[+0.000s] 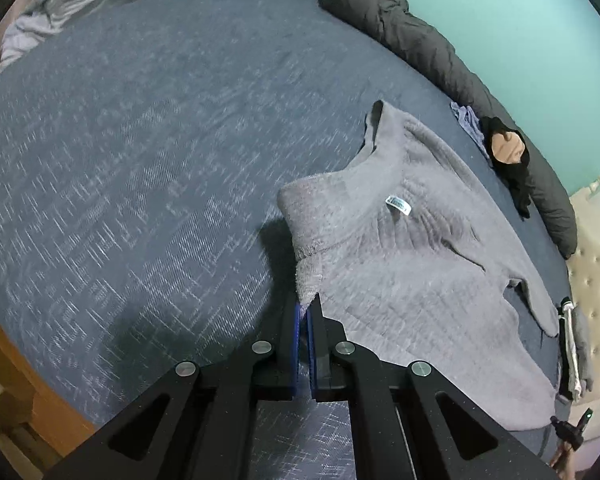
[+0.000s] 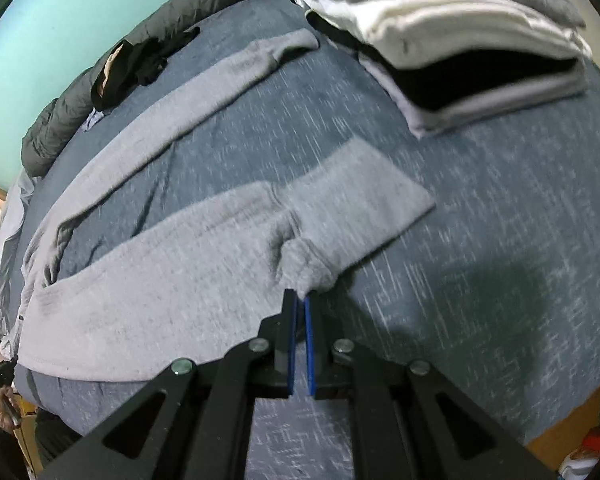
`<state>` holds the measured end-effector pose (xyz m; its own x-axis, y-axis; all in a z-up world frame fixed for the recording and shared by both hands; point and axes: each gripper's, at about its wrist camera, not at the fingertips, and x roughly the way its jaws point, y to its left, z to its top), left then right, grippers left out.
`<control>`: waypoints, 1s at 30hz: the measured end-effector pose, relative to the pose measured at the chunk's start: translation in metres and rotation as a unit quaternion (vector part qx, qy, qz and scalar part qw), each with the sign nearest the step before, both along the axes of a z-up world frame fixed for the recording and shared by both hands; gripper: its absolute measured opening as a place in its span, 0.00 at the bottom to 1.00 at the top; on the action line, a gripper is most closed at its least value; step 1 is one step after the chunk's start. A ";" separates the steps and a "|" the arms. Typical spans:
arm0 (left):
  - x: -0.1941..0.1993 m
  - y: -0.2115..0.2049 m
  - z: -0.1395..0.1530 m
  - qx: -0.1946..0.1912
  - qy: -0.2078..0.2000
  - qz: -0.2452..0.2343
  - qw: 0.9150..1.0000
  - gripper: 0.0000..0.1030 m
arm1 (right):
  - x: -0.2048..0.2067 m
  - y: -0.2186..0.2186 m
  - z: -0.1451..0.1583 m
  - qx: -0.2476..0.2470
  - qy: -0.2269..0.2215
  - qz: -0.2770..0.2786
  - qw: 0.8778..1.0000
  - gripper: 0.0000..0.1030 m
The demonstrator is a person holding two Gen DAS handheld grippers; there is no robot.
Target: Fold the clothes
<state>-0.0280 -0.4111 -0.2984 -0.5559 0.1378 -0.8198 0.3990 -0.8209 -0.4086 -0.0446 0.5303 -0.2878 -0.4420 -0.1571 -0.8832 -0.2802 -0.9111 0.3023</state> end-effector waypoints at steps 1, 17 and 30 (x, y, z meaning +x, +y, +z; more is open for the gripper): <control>-0.002 0.001 -0.002 0.005 -0.006 -0.003 1.000 0.06 | 0.001 0.000 0.000 0.001 0.000 0.002 1.000 0.04; -0.033 0.000 0.013 -0.040 -0.012 0.000 0.999 0.43 | -0.026 -0.034 0.057 0.055 0.045 0.045 0.996 0.15; -0.054 -0.011 -0.012 -0.043 -0.027 0.000 0.999 0.16 | -0.059 -0.095 0.058 0.064 0.042 0.112 0.991 0.15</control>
<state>-0.0820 -0.4217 -0.3105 -0.5111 0.0652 -0.8570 0.4189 -0.8518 -0.3147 -0.1040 0.4355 -0.2302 -0.4820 -0.1487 -0.8635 -0.0462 -0.9798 0.1945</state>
